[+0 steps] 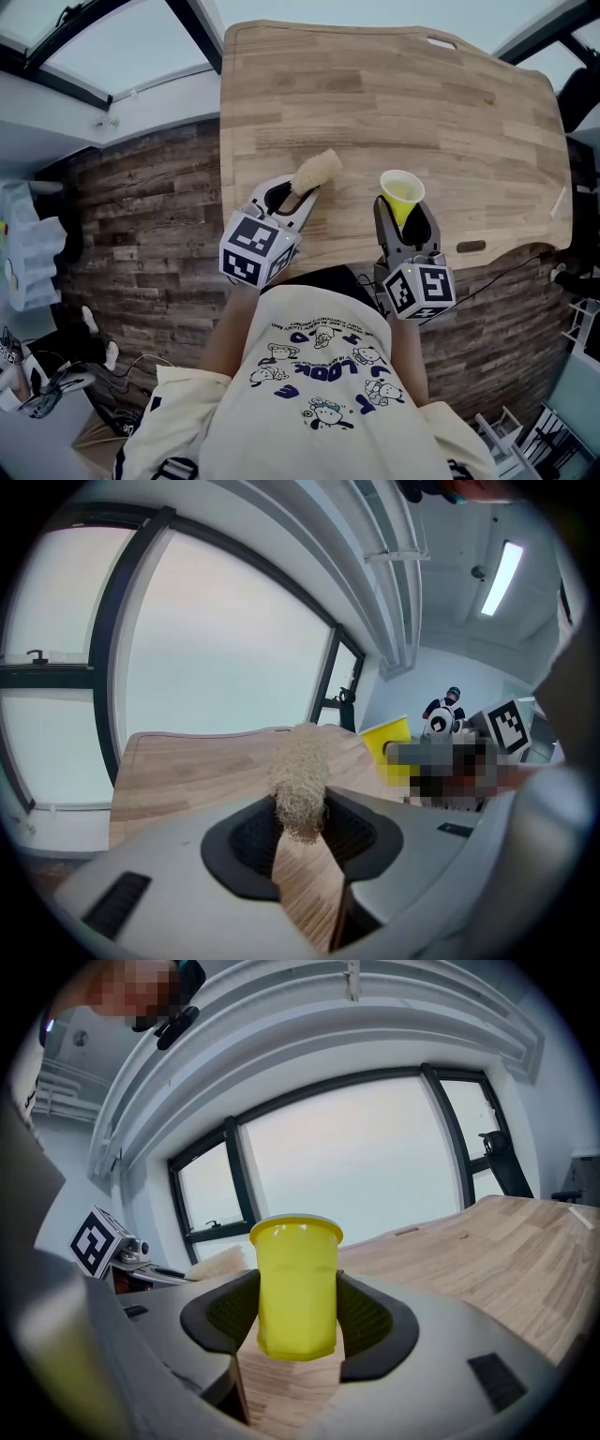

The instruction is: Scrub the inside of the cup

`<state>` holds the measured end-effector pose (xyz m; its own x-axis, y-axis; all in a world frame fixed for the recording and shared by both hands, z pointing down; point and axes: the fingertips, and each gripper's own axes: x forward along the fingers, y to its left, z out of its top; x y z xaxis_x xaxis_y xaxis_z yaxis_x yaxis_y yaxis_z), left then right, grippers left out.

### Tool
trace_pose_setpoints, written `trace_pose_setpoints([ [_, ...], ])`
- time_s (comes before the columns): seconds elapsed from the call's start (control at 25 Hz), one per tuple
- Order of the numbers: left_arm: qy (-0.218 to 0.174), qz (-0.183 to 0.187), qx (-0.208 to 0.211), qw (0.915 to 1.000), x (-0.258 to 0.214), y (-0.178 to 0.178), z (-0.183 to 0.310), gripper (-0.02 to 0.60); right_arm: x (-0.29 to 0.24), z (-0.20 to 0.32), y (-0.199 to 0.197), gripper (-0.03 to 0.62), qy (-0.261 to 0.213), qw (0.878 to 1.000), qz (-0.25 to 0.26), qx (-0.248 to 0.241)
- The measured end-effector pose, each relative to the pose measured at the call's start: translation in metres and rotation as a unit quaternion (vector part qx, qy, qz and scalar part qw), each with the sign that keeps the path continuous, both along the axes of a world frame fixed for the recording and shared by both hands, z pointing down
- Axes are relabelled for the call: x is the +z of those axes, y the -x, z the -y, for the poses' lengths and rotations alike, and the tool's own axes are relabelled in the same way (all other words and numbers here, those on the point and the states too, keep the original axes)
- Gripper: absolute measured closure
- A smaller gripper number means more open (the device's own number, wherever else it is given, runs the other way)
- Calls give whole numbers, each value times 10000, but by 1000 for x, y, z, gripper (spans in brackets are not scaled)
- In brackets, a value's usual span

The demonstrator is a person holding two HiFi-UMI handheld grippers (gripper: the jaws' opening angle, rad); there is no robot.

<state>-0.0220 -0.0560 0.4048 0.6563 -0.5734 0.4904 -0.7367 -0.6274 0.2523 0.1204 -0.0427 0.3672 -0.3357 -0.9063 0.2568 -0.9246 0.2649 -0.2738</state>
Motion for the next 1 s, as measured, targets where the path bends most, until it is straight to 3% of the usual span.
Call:
trace_pose_setpoints([
  [1.0, 6, -94, 124, 9999, -5, -7, -2, 451, 0, 2, 1, 344, 33, 10000, 15, -10],
])
